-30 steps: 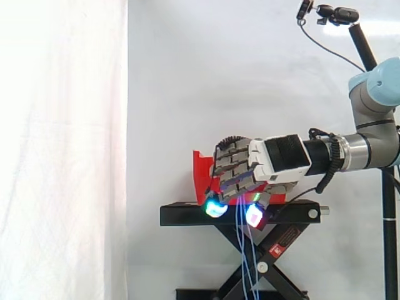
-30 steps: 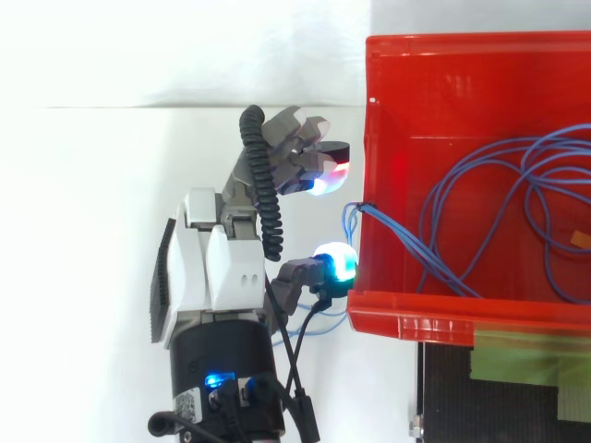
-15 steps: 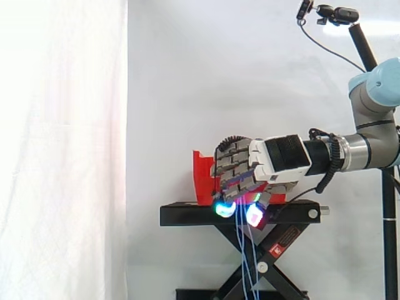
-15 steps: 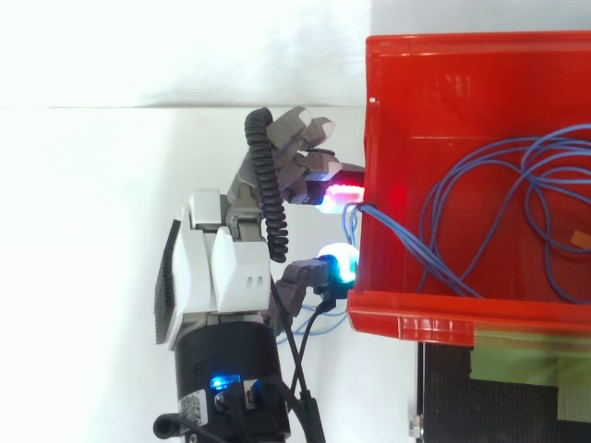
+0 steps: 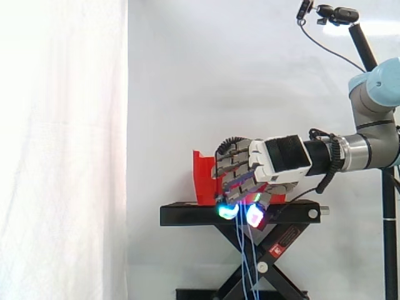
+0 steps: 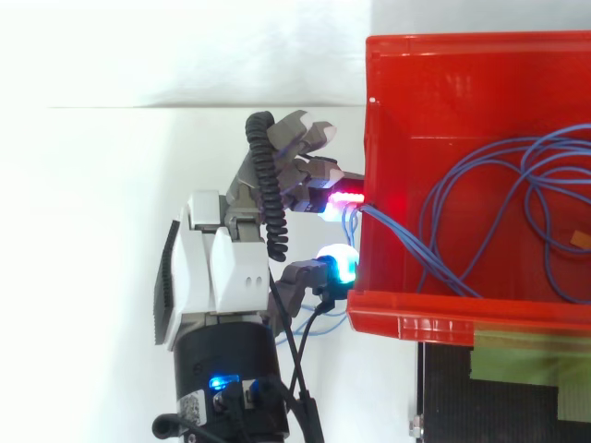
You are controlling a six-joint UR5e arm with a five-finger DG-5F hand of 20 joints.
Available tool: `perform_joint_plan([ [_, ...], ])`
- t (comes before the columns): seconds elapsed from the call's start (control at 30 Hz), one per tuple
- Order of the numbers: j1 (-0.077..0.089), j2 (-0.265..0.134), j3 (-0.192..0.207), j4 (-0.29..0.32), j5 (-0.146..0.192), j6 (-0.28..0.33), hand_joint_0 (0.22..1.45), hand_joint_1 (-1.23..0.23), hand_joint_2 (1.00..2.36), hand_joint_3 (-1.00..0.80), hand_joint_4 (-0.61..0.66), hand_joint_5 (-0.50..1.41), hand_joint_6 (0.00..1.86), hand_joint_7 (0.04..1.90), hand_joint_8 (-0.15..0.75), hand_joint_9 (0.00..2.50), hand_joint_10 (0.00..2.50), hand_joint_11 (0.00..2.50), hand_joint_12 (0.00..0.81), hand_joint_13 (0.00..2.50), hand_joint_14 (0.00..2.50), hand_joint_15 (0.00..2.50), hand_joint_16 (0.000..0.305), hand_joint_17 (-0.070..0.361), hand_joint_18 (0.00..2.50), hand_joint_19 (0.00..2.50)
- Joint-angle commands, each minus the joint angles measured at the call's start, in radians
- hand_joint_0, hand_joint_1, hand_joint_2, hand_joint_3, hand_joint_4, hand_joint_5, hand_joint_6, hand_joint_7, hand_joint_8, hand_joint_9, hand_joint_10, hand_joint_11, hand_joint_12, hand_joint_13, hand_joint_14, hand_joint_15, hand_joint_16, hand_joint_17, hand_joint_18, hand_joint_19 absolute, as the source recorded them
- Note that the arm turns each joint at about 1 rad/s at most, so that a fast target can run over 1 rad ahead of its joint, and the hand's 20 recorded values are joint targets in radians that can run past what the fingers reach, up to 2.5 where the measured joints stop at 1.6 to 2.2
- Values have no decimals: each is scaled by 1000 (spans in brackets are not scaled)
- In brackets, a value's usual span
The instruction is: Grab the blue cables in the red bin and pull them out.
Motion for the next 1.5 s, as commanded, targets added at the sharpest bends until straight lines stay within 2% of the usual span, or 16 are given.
perform_joint_plan([
  [0.0, 1, 0, 0, 1, 0, 0, 744, -978, 1000, -1000, 61, 956, 18, 534, 204, 970, 27, 710, 317, 725, 20, 475, 45, 102, 515, 443],
  [0.23, 0, 0, 0, -8, 0, 0, 740, -983, 1000, -1000, 79, 891, 17, 448, 212, 947, 26, 685, 320, 715, 21, 472, 46, 104, 504, 441],
  [0.3, 0, 0, 0, -37, 0, -2, 739, -984, 1000, -1000, 82, 883, 17, 437, 210, 947, 26, 689, 321, 715, 19, 477, 46, 104, 505, 438],
  [0.63, -2, 0, 0, -59, 0, -8, 741, -984, 1000, -1000, 82, 876, 16, 441, 209, 943, 24, 695, 319, 715, 19, 473, 46, 104, 501, 442],
  [1.07, 1, 2, 37, -65, 0, -9, 747, -982, 1000, -1000, 84, 876, 17, 434, 210, 946, 25, 690, 321, 715, 19, 481, 46, 103, 499, 440],
  [1.3, 1, 0, 40, -63, 0, -11, 748, -983, 1000, -1000, 88, 885, 17, 461, 211, 950, 26, 691, 322, 716, 19, 475, 46, 103, 496, 445],
  [1.47, 1, 2, 40, -60, 0, -9, 752, -985, 1000, -1000, 87, 930, 19, 555, 212, 956, 26, 695, 319, 715, 21, 480, 45, 102, 496, 444],
])
